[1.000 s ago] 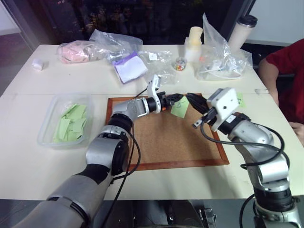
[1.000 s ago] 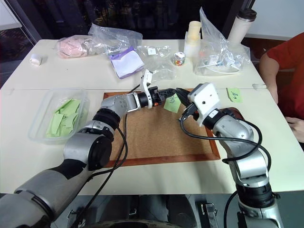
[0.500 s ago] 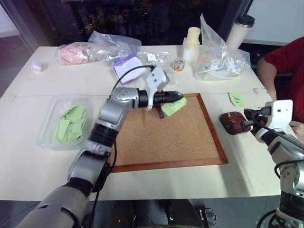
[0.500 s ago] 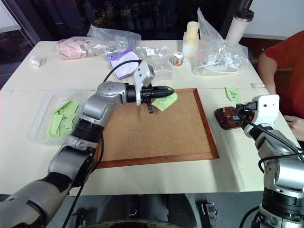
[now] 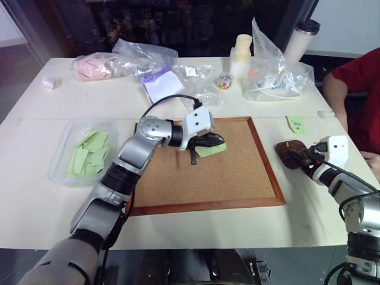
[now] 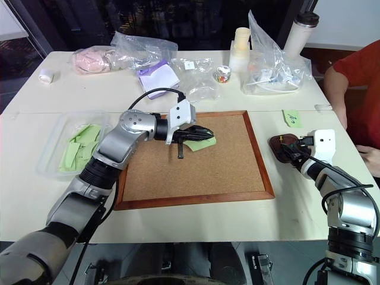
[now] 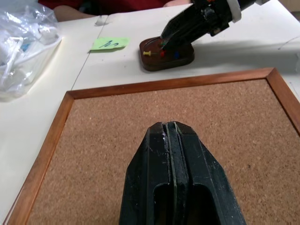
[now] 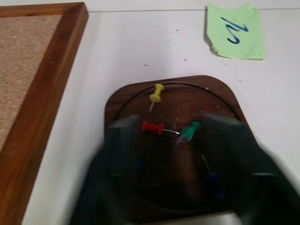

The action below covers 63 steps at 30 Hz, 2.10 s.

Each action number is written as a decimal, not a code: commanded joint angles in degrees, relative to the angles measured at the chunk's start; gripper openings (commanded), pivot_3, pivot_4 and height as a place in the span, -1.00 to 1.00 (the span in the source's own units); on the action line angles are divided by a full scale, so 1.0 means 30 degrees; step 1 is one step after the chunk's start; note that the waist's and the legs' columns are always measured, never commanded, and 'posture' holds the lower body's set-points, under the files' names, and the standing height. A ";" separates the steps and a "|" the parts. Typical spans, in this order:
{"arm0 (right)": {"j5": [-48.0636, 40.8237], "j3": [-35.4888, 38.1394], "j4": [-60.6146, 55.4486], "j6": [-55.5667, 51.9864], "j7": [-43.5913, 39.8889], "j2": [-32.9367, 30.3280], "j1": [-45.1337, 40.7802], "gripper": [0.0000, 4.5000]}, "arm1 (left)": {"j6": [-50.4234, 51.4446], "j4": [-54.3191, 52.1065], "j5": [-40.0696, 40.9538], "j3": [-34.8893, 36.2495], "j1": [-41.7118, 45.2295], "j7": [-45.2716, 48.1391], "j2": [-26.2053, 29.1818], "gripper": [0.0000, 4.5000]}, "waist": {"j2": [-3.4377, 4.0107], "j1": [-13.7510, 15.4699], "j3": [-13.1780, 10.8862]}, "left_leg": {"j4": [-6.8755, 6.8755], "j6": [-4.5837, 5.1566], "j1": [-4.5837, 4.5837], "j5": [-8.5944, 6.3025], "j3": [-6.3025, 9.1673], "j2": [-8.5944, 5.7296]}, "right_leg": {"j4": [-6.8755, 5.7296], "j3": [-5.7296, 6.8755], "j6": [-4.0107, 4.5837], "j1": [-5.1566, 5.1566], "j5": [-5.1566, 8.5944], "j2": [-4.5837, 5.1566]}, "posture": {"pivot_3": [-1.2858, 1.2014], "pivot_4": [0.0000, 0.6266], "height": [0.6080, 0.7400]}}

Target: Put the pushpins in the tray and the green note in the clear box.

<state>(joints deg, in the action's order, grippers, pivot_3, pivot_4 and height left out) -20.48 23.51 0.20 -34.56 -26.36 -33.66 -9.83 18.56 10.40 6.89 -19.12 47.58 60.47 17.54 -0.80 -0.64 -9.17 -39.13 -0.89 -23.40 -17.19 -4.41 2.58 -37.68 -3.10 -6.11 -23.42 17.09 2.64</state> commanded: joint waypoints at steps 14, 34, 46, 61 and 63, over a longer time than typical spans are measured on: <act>-0.2961 0.0605 -0.5214 -0.0554 -0.0424 -0.0534 -0.1275 0.97 | 0.2609 -0.1159 0.1128 0.5042 0.1509 -0.6168 -0.0627 -1.00 | 0.0001 -0.0130 -0.0009 | -0.0004 0.0000 -0.0001 -0.0001 0.0016 0.0007 | -0.0022 -0.0006 -0.0001 -0.0013 -0.0001 -0.0001 | 0.03 -0.52 0.91; -0.5036 -0.8485 -0.6728 -0.2536 -0.7360 -0.1122 -0.5775 0.97 | 2.3020 -1.0278 0.0362 1.2397 -0.2052 -1.3188 0.7406 -1.00 | -0.0116 0.0297 -0.0059 | -0.0034 -0.0011 -0.0018 0.0005 0.0062 0.0022 | -0.0093 0.0027 0.0004 -0.0041 0.0004 0.0030 | 0.03 -0.52 0.91; -0.4534 -0.8113 -0.7016 -0.2377 -0.6298 -0.0595 -0.4944 1.00 | 2.0986 -0.8904 0.0082 1.1825 -0.3565 -1.4544 0.8109 0.98 | -0.0123 0.0240 -0.0063 | -0.0030 -0.0018 -0.0012 0.0008 0.0044 0.0031 | -0.0109 0.0016 0.0008 -0.0058 0.0003 0.0030 | 0.03 -0.52 0.91; -0.7558 -0.4763 -0.8812 -0.4277 -0.4763 -0.0662 -0.4046 1.00 | 1.8593 -0.9986 0.4712 1.4699 -0.5347 -0.8653 1.1207 0.99 | -0.0124 -0.0078 -0.0064 | -0.0008 -0.0020 -0.0014 0.0008 0.0030 0.0042 | -0.0109 0.0014 0.0013 -0.0072 0.0006 0.0030 | 0.03 -0.52 0.91; -0.8379 -0.4114 -0.9105 -0.4945 -0.4435 -0.0715 -0.3749 1.00 | 1.8415 -1.0288 0.5699 1.5778 -0.6012 -0.7836 1.1365 0.99 | -0.0124 -0.0055 -0.0064 | 0.0001 -0.0022 -0.0012 0.0008 0.0031 0.0053 | -0.0109 0.0015 0.0023 -0.0075 0.0012 0.0036 | 0.03 -0.52 0.91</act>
<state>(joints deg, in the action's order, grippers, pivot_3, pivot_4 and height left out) -42.84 8.87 -24.31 -48.47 -40.29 -35.26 -20.85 75.20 -18.30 21.60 25.04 29.59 34.64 50.82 -1.17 -0.81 -9.36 -39.14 -0.95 -23.44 -17.17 -4.32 2.74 -38.00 -3.05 -6.04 -23.65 17.13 2.76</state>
